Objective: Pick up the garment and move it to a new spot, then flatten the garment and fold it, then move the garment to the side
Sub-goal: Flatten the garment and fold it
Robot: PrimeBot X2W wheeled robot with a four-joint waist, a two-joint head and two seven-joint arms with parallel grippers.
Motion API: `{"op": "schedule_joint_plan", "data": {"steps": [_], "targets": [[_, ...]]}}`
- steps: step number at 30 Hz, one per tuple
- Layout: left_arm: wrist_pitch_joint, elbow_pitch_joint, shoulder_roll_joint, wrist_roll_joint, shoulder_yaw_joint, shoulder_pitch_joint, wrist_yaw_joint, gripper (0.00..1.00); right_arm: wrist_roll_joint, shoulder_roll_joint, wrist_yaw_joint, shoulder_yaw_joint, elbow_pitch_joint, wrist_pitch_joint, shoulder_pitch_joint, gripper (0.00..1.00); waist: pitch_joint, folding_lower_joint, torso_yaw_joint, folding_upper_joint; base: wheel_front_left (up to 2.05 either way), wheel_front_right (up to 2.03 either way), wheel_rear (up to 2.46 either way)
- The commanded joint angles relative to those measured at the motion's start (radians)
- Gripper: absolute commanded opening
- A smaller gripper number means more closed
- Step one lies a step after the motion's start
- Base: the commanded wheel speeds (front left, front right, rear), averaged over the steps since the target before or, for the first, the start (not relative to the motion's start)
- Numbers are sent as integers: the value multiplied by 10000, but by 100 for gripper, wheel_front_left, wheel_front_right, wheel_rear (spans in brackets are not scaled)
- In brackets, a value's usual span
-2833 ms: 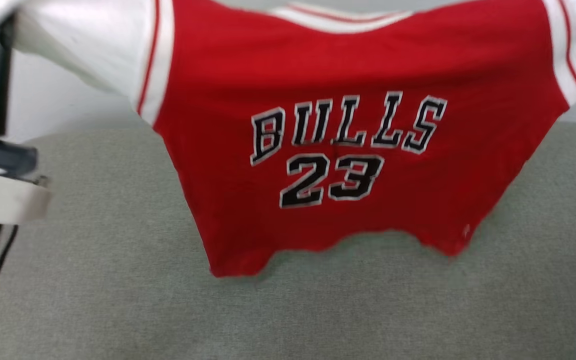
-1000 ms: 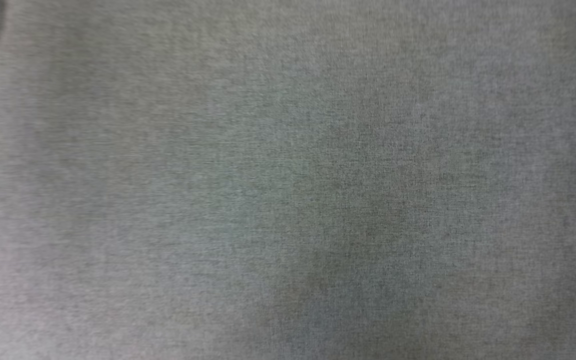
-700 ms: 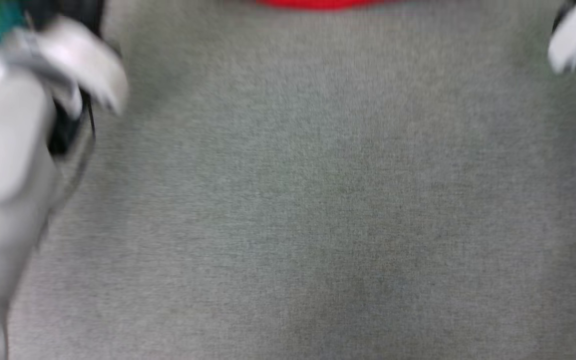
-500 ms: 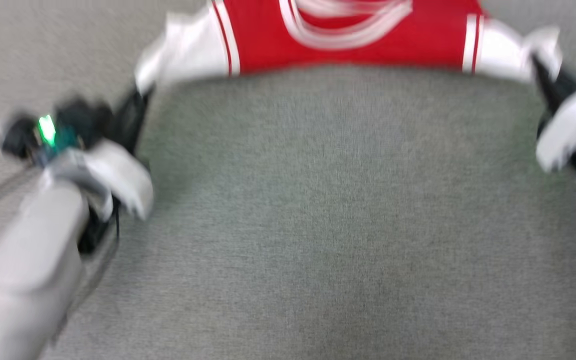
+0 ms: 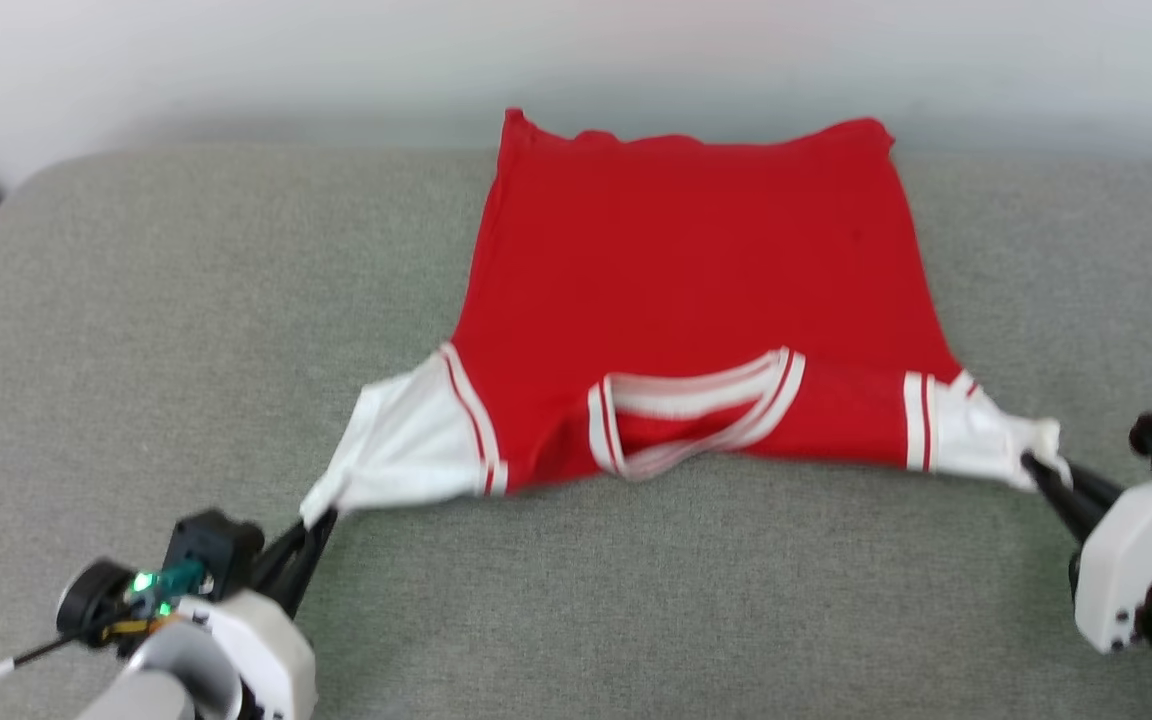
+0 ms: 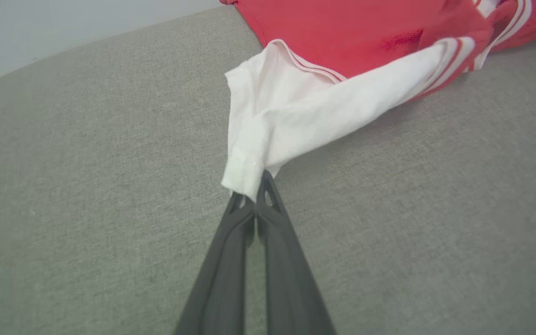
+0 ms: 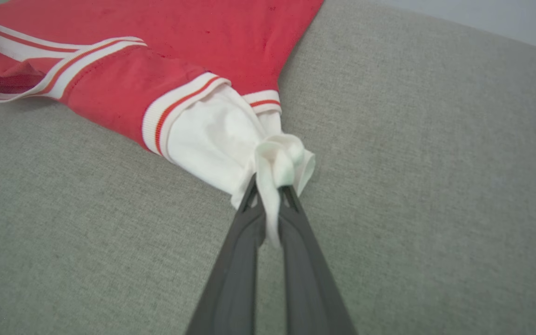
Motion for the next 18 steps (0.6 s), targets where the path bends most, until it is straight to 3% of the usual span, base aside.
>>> {"op": "schedule_joint_plan", "data": {"steps": [1, 10, 18], "targets": [[24, -58, 128, -69, -4, 265, 87, 0, 38, -126, -9, 14, -84, 56, 312, 0, -349, 3, -38, 0, 0, 0, 0], [172, -1195, 791, -506, -119, 2233, 680, 0, 802, -811, -10, -47, -1198, 771, 2470, 0, -1193, 3, -191, 0, 0, 0, 0], [134, -1975, 962, -654, -272, 3206, 1061, 0, 792, -1214, -10, -59, -1885, 994, 3920, 0, -1401, 3, -243, 0, 0, 0, 0]]}}
